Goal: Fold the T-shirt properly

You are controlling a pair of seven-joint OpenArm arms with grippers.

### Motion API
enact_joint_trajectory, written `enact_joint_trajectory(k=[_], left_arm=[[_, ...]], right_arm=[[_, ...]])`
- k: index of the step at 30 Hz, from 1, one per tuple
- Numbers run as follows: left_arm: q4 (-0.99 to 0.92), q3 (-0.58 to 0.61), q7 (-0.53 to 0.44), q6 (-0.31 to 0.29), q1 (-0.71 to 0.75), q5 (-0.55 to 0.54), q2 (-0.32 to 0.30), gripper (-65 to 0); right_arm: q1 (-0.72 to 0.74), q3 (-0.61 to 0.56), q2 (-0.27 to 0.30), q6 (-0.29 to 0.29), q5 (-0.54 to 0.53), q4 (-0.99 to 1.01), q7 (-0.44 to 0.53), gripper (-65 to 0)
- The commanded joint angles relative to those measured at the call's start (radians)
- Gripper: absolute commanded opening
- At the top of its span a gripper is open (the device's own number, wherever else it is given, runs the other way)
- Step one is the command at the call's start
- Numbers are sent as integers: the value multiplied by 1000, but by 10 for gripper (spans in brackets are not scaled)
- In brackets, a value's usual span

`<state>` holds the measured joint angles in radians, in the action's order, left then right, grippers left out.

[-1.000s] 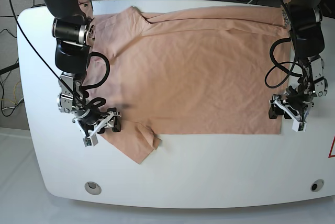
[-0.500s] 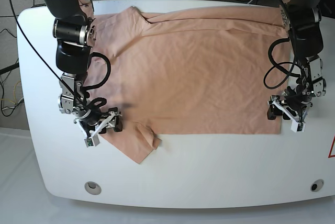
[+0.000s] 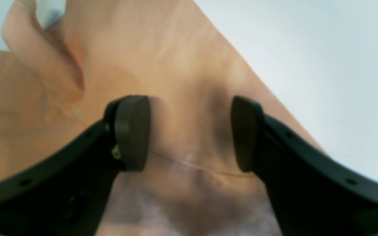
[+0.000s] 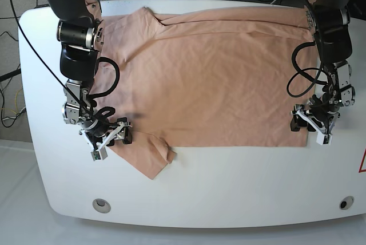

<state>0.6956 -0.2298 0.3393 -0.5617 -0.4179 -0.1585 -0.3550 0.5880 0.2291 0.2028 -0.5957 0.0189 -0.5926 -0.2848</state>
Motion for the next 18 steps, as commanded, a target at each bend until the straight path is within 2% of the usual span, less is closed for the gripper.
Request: enact_joint_trajectory(k=[1, 9, 11, 15, 18], left_arm=[[16, 1, 0, -3, -19, -8, -16, -290], [26, 4, 7, -7, -14, -9, -15, -325], [26, 3, 13, -7, -13, -9, -18, -398], [29, 1, 13, -6, -10, -9, -19, -453], [36, 3, 11, -7, -7, -9, -19, -443]], right_arm=[[30, 1, 11, -8, -12, -12, 5, -274], [25, 2, 10, -9, -11, -13, 4, -275], [25, 1, 9, -16, -6, -17, 0, -274], [25, 1, 9, -14, -7, -17, 0, -275], [27, 0, 11, -14, -6, -15, -1, -275]])
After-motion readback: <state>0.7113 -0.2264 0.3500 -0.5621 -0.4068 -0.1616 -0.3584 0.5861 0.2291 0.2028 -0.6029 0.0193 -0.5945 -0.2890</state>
